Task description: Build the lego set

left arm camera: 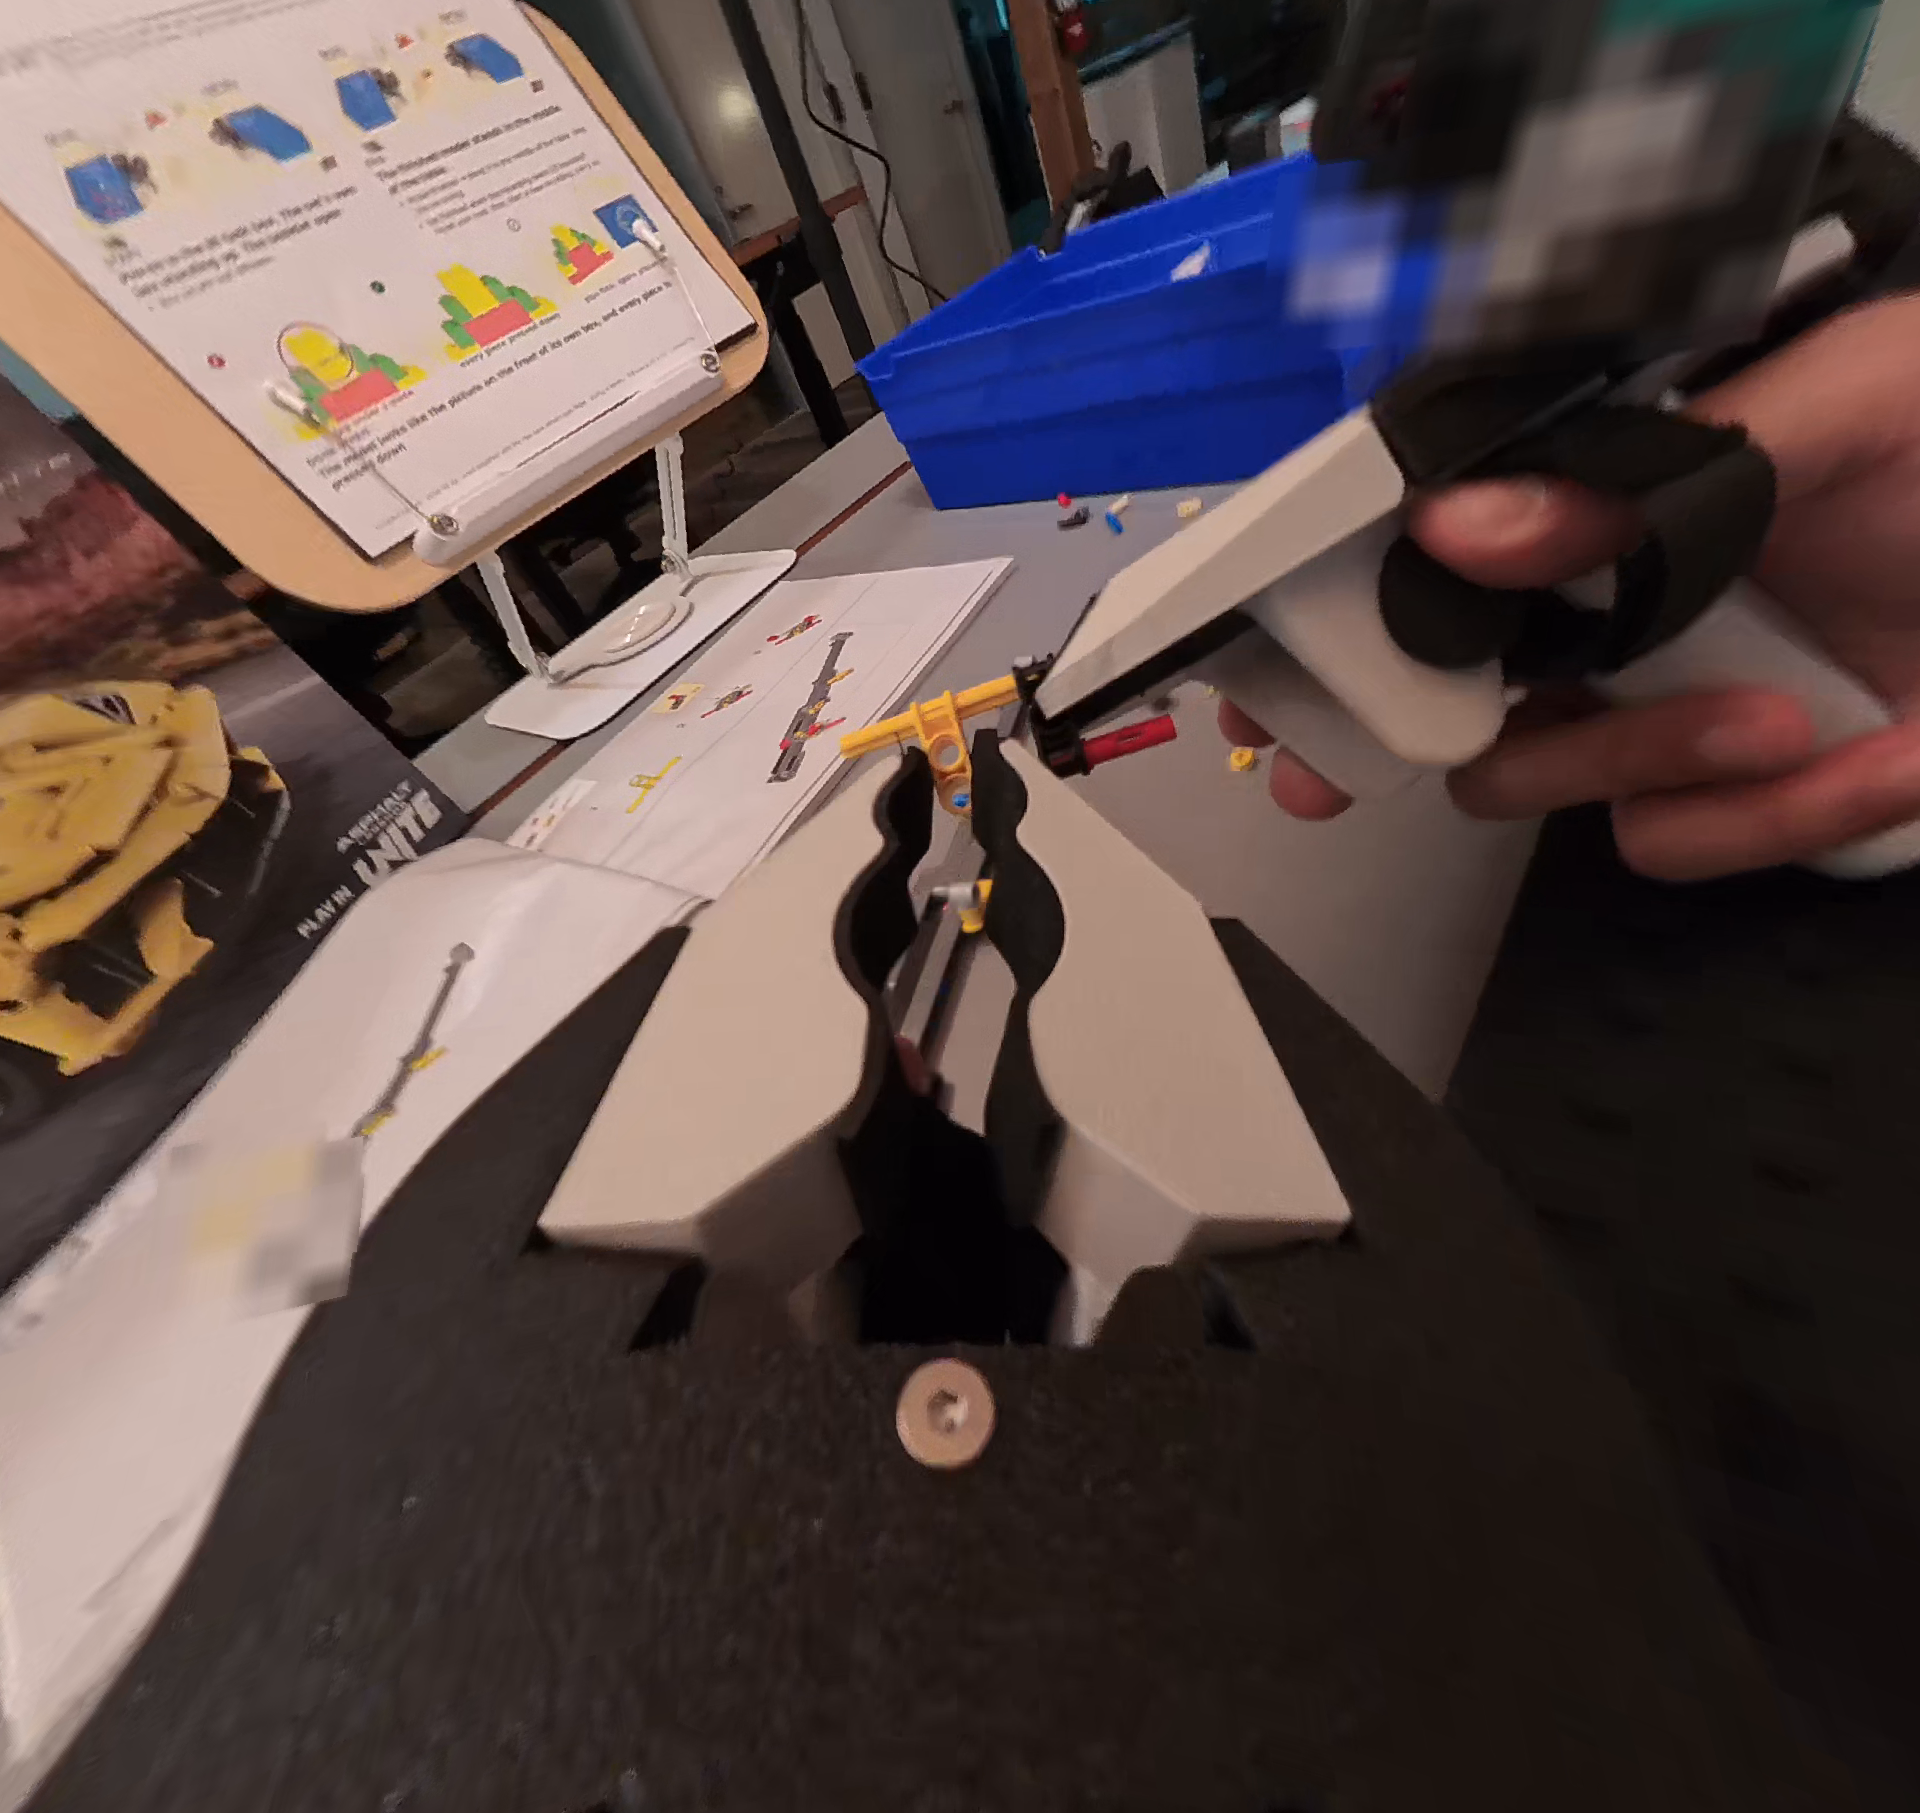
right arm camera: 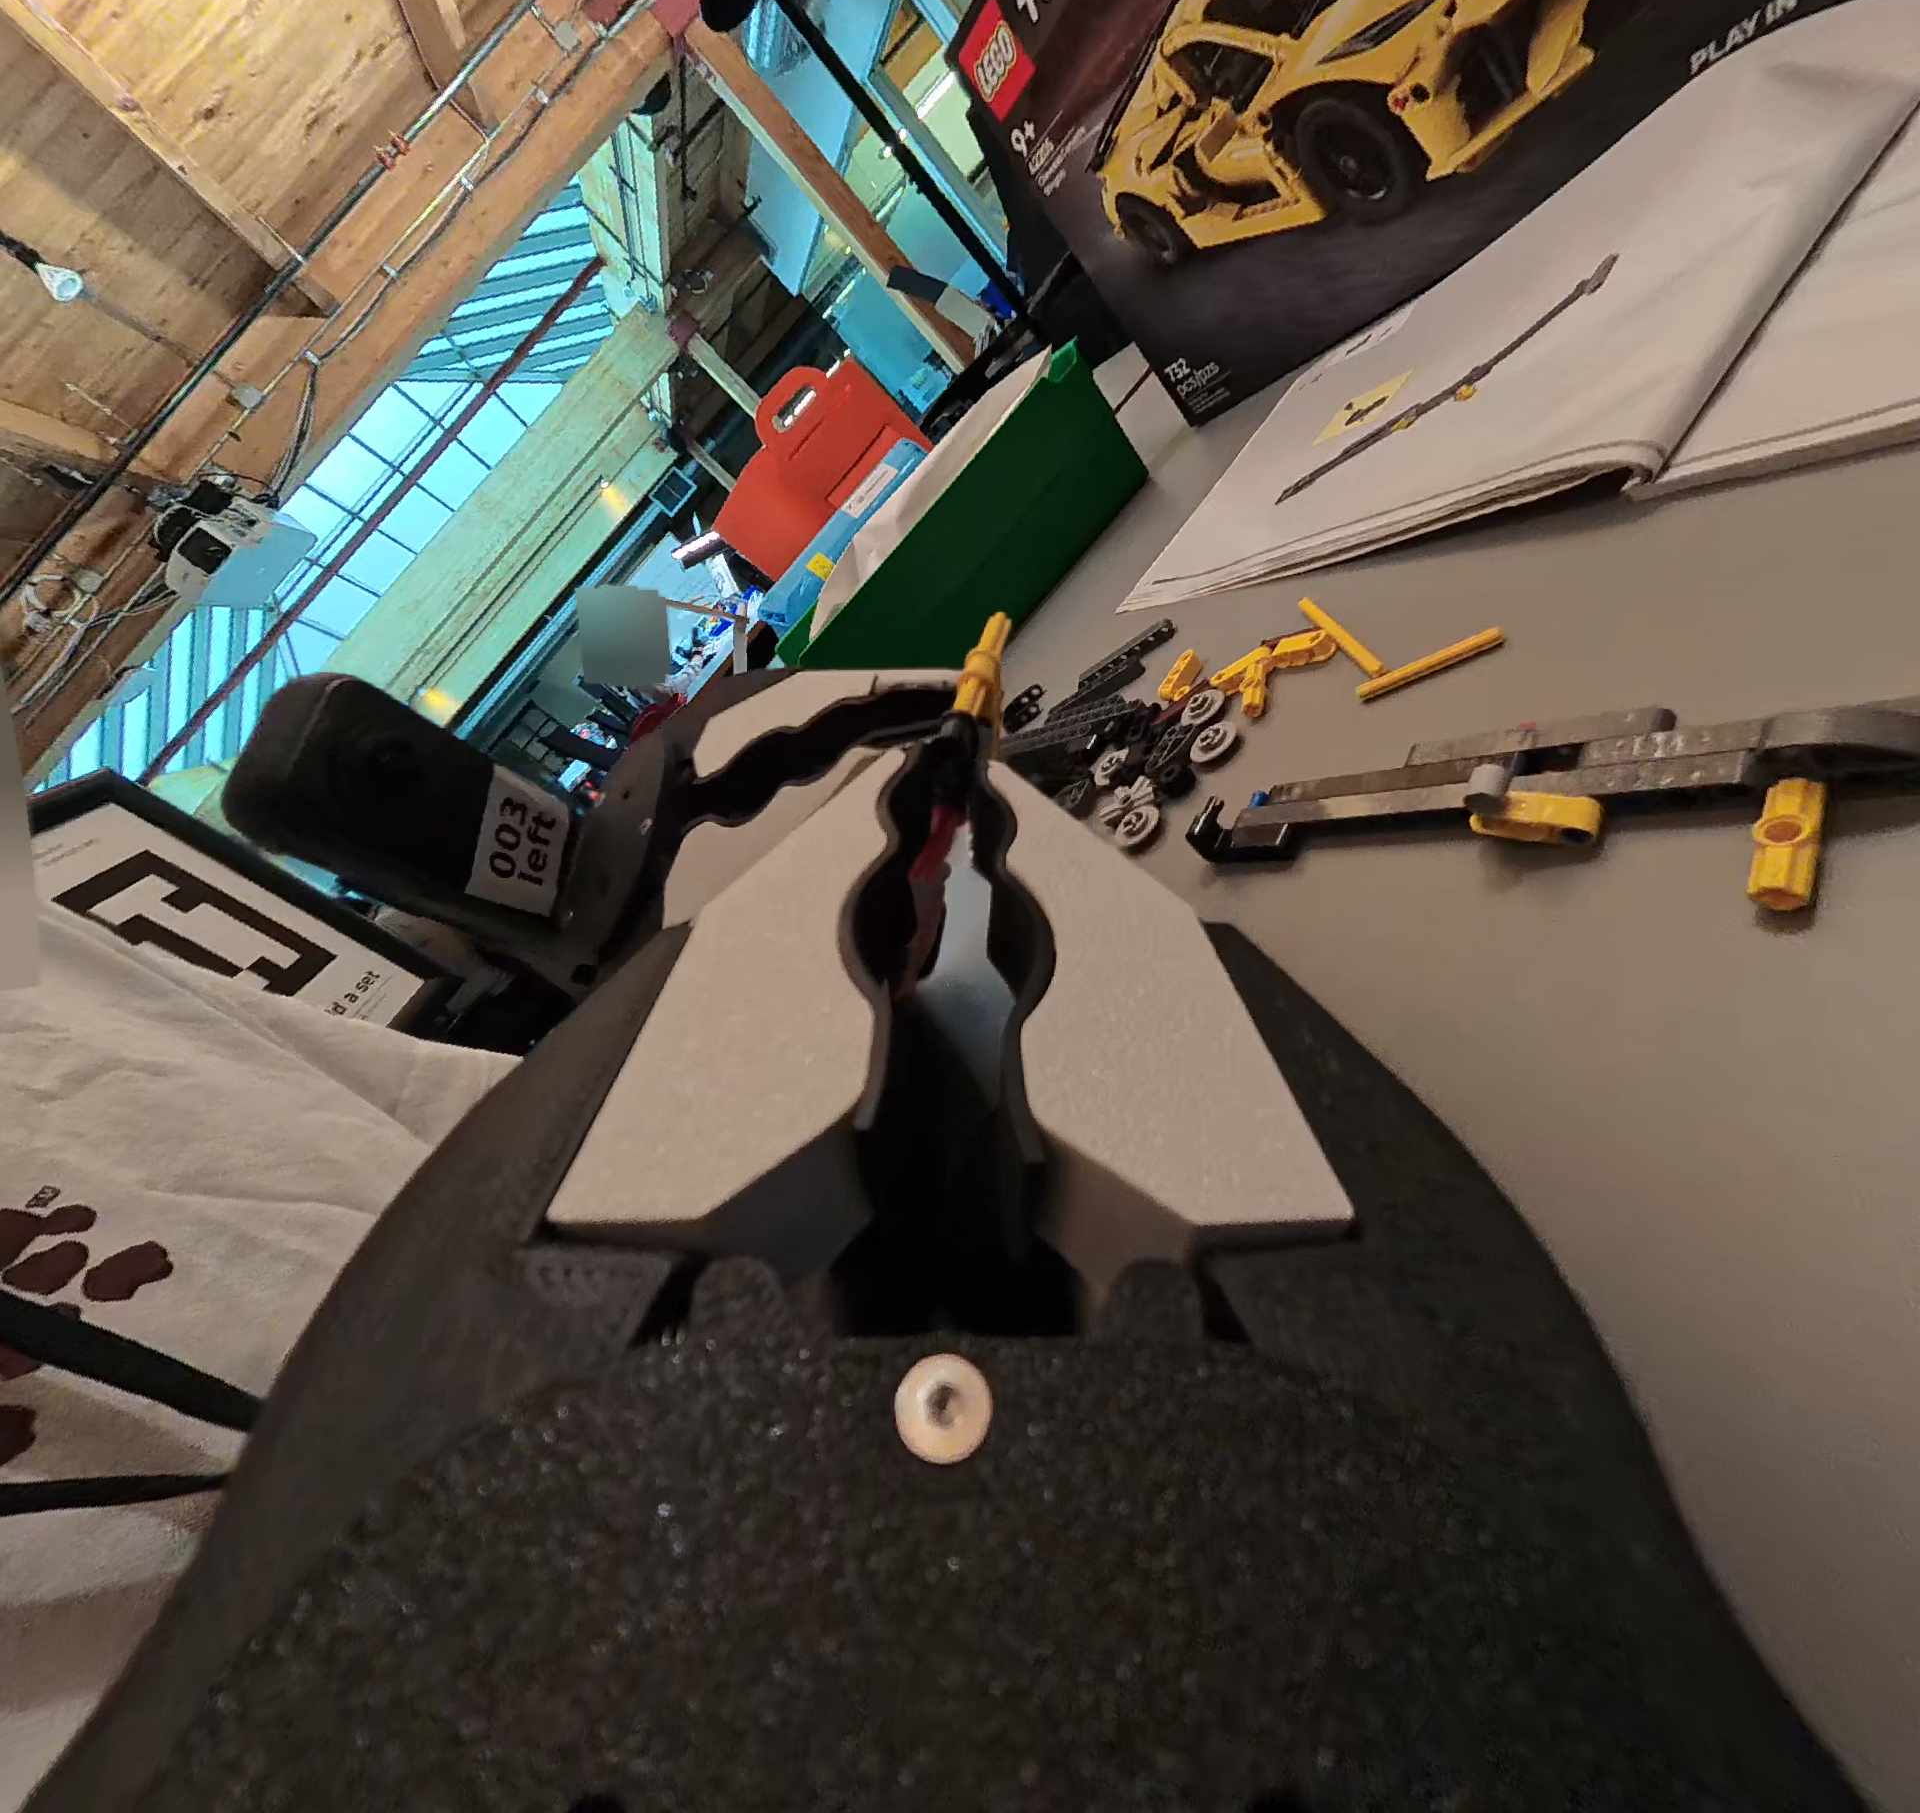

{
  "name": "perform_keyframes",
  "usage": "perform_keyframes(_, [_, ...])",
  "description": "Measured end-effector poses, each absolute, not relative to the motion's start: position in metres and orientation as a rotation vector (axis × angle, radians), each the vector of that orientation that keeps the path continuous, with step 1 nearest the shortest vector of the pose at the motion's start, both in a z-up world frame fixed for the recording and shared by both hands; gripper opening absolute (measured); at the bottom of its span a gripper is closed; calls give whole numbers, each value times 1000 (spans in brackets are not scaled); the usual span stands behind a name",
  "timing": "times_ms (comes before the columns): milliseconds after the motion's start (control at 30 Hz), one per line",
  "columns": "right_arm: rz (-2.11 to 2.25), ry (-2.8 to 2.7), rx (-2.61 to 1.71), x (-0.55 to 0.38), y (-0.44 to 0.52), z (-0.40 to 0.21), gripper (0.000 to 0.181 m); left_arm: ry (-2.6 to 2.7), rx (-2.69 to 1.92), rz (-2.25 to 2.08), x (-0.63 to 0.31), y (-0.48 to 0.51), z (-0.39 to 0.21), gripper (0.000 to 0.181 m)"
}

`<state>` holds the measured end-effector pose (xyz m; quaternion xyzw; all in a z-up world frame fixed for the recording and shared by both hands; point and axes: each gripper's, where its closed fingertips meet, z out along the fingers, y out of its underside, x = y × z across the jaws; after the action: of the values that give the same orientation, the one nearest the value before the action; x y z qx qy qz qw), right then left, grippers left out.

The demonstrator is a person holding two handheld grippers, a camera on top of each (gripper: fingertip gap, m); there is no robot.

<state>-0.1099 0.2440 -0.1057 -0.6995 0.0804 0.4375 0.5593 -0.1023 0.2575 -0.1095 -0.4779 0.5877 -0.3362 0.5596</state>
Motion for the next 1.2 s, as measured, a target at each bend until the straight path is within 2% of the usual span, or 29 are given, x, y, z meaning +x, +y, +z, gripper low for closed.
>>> perform_keyframes(500, [1071, 166, -1717, -120, 244, -114, 6, 1503, -1019, -740, -109, 256, -118, 6])
perform_keyframes(633, [1028, 107, -1681, -121, 245, -107, 7, 1439, -1117, -942, -109, 256, -110, 6])
perform_keyframes(667, [1029, 72, -1663, -122, 243, -103, 10, 1424, -1145, -1012, -109, 256, -109, 6])
perform_keyframes(733, [1045, -3, -1605, -124, 240, -92, 28, 1382, -1189, -1101, -111, 257, -104, 6])
perform_keyframes(833, [1029, -85, -1505, -119, 238, -78, 30, 1323, -1226, -1226, -113, 258, -97, 6])
perform_keyframes(1033, [1091, -205, -1460, -132, 246, -66, 54, 1174, -1238, -1626, -120, 248, -72, 6])
perform_keyframes(1200, [1194, -250, -1428, -145, 252, -58, 56, 1117, -1213, -1863, -128, 242, -59, 6])
